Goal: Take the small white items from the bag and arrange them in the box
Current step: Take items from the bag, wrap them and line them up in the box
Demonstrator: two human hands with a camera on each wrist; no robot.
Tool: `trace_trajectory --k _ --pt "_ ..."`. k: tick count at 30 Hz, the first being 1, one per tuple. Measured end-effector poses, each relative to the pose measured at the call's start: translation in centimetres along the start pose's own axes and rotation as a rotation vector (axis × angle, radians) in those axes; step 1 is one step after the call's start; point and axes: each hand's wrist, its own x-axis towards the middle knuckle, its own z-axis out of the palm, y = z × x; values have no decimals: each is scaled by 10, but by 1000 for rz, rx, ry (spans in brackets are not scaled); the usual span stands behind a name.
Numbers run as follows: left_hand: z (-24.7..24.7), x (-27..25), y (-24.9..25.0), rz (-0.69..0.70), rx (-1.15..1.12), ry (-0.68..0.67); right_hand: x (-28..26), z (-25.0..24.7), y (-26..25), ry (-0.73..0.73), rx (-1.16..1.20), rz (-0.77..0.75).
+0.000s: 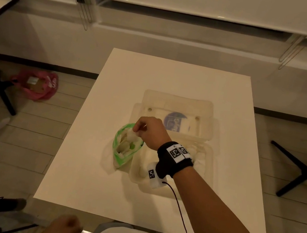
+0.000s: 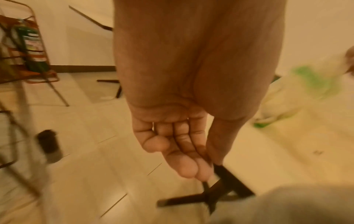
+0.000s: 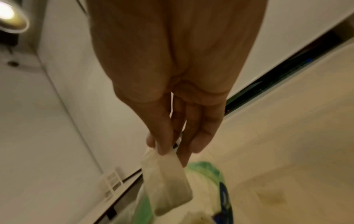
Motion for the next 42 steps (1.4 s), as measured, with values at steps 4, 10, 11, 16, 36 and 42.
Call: trace_trajectory --k 4,10,11,16,36,42 --pt "-36 -29 83 258 -26 54 -18 -22 2 52 168 -55" --pt "-52 -51 207 660 -150 277 -53 -50 -5 81 328 -118" --pt "-50 -52 223 685 -212 284 -58 -53 -6 77 348 -127" --pt "-34 -55 273 801 -280 212 -79 -63 -9 90 433 -146" --pt "-12 -64 289 807 -470 200 -133 -48 1 294 764 6" --pt "-10 -66 289 788 -503 313 -130 -40 -6 445 669 16"
